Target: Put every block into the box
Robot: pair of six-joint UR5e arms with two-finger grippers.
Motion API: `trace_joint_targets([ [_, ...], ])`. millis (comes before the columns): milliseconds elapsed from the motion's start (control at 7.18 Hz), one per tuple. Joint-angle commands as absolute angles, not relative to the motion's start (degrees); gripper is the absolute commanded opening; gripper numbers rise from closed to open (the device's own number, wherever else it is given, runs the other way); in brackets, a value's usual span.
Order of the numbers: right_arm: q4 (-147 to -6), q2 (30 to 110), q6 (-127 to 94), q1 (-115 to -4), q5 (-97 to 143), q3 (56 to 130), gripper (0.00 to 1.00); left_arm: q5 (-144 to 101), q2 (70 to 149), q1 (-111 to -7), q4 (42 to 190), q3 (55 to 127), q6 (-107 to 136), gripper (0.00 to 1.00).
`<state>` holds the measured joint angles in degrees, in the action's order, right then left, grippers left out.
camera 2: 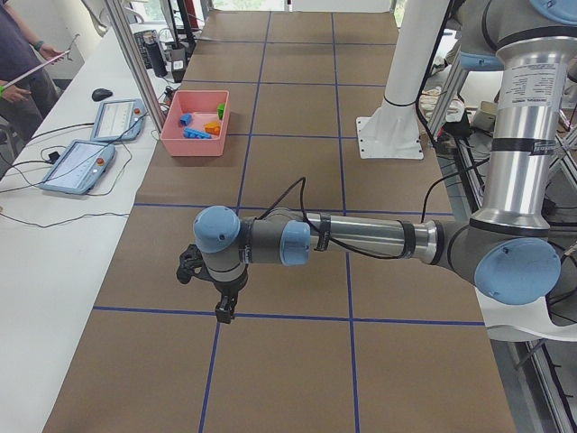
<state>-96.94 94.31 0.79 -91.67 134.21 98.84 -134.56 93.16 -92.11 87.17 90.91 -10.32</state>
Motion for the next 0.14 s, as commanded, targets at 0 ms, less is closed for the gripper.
trace_joint_targets([
  [0, -96.9, 94.3, 0.7, -91.7, 134.2, 98.9, 1.00, -134.6, 93.3, -92.1, 87.2, 90.9, -10.3, 1.00],
])
